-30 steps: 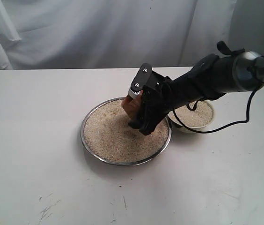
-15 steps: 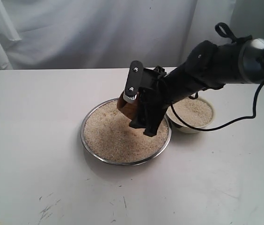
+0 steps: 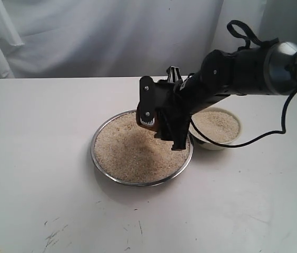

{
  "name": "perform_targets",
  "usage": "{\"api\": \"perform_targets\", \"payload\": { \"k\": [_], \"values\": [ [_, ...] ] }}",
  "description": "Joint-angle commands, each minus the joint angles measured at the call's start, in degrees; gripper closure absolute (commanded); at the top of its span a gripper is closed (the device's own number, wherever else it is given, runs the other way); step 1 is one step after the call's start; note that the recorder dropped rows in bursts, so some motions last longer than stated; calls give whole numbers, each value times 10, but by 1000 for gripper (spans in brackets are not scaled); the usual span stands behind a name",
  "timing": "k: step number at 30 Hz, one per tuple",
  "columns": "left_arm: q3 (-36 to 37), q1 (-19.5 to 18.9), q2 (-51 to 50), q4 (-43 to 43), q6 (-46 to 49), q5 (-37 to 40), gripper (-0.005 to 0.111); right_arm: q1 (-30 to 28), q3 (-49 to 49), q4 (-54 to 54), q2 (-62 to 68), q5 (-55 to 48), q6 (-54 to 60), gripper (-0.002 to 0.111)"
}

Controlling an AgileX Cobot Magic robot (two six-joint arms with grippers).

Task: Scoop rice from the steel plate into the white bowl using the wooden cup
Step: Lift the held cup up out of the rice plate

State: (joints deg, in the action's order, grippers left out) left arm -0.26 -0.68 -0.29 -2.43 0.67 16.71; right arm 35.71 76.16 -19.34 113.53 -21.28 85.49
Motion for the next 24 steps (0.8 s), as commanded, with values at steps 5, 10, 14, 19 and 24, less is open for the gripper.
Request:
{"api": "perform_targets", "payload": {
  "k": [5, 10, 14, 19, 24],
  "values": [
    [3, 1, 3, 0, -2, -4, 107, -7, 3, 77, -7, 58, 0, 108],
    [3, 1, 3, 0, -2, -4, 107, -7, 3, 193, -7, 45, 0, 108],
    [3, 1, 3, 0, -2, -4, 107, 3, 3, 304, -7, 30, -6, 108],
    [3, 1, 3, 0, -2, -4, 107, 19, 3, 411, -7, 20, -52, 108],
    [3, 1, 3, 0, -2, -4, 107, 25, 3, 505, -7, 12, -89, 108]
  ]
}}
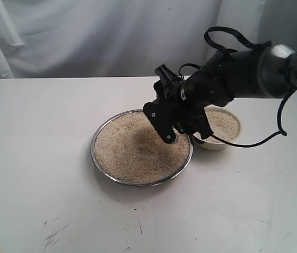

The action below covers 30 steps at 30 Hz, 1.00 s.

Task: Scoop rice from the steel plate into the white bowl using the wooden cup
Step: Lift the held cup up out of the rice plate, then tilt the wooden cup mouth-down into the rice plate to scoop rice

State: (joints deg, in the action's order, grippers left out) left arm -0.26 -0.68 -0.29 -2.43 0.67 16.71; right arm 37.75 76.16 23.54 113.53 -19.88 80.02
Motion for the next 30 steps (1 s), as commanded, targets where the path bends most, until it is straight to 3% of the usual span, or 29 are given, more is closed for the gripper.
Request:
{"api": "perform_targets", "payload": {
  "k": [1, 7, 15, 21, 30],
  "values": [
    [3, 1, 3, 0, -2, -4, 107, 4, 3, 98, -7, -3, -45, 108],
    [3, 1, 3, 0, -2, -4, 107, 11, 3, 227, -5, 1, -109, 108],
    [3, 1, 3, 0, -2, -4, 107, 28, 55, 243, 46, -27, -117, 108],
    [3, 1, 3, 0, -2, -4, 107, 42, 141, 300, 110, -107, -156, 108],
    [3, 1, 3, 0, -2, -4, 107, 47, 150, 374, 132, -149, -177, 108]
  ]
}}
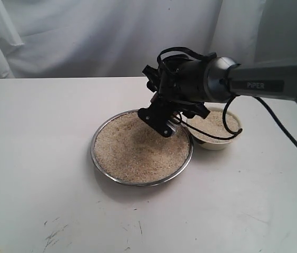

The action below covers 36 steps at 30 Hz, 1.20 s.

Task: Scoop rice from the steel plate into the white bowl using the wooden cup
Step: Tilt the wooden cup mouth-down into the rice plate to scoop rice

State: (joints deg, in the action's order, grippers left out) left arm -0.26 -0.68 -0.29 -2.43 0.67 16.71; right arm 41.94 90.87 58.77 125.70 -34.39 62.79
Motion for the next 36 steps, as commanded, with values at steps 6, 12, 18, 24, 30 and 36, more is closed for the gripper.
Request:
{"api": "perform_targets", "payload": {
  "k": [6, 12, 18, 24, 30, 36],
  "values": [
    [3, 1, 3, 0, -2, -4, 107, 27, 4, 64, 48, -8, -36, 108],
    [3, 1, 3, 0, -2, -4, 107, 42, 4, 64, 57, -14, -43, 108],
    [3, 1, 3, 0, -2, -4, 107, 51, 4, 50, 57, -19, -51, 108],
    [3, 1, 3, 0, -2, -4, 107, 63, 4, 46, 57, -19, -54, 108],
    [3, 1, 3, 0, -2, -4, 107, 69, 4, 41, 57, -23, -57, 108],
    [3, 1, 3, 0, -2, -4, 107, 70, 4, 34, 57, -26, -57, 108]
  ]
}}
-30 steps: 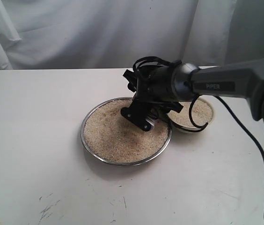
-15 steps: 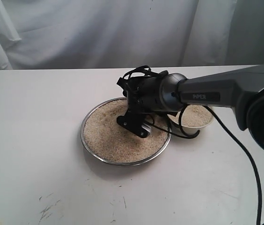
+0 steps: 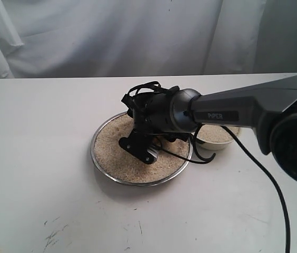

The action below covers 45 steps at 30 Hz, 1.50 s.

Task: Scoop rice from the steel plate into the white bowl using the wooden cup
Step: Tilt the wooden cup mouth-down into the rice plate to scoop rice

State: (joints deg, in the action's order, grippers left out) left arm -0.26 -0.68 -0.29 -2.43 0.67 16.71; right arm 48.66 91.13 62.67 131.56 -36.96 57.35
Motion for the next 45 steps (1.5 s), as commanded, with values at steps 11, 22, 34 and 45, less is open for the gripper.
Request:
{"api": "perform_targets", "payload": {
  "k": [11, 22, 34, 45],
  "values": [
    [3, 1, 3, 0, -2, -4, 107, 5, 1, -53, -1, 2, -3, 108],
    [3, 1, 3, 0, -2, -4, 107, 3, 1, -81, -6, 13, -2, 108],
    [3, 1, 3, 0, -2, -4, 107, -3, 1, -151, -23, 29, 25, 108],
    [3, 1, 3, 0, -2, -4, 107, -3, 0, -209, -23, 37, 44, 108]
  ]
}}
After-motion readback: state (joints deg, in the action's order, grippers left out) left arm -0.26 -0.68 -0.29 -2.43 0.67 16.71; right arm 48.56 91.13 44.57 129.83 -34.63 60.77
